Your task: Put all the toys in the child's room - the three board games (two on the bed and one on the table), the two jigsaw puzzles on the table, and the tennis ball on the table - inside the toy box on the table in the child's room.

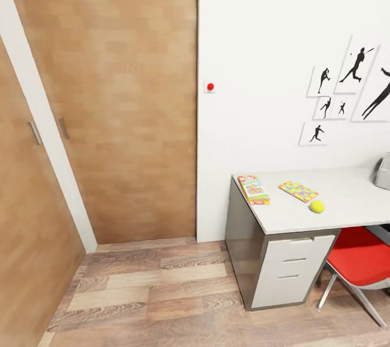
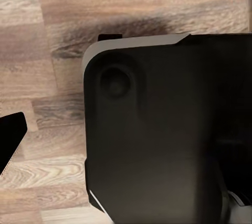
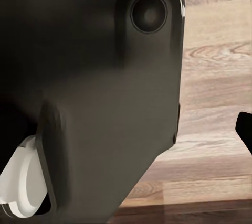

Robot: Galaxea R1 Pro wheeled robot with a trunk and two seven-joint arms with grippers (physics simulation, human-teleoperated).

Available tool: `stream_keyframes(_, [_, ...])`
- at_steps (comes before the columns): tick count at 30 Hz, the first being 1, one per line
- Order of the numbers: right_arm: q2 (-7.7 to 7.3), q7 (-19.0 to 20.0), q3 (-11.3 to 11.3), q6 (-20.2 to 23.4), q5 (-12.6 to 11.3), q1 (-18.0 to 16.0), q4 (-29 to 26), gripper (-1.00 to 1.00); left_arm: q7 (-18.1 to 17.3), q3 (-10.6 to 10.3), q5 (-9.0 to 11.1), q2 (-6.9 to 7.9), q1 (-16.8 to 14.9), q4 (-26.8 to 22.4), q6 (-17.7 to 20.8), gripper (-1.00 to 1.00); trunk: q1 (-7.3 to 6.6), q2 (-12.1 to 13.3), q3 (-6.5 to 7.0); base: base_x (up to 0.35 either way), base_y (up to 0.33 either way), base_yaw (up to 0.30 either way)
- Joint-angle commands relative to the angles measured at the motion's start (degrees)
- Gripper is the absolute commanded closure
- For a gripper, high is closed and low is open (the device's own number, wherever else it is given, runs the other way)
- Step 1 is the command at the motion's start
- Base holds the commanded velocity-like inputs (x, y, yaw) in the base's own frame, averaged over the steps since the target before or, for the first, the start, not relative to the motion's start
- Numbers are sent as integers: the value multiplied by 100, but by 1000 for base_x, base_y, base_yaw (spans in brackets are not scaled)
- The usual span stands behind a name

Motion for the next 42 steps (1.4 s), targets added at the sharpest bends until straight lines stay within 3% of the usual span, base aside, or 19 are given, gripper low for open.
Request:
stream_keyframes(1, [0,1,-4,-16,-6,-1,-1,-100,-1,-3,-4,0,-1,0,-17,-100,-22,38,13,0,0,-274])
stream_keyframes(42, [-12,1,-30,-10,-24,-1,-1,-100,-1,-12,-6,0,-1,7,-26,-100,-923,1682,749,-46,0,-277])
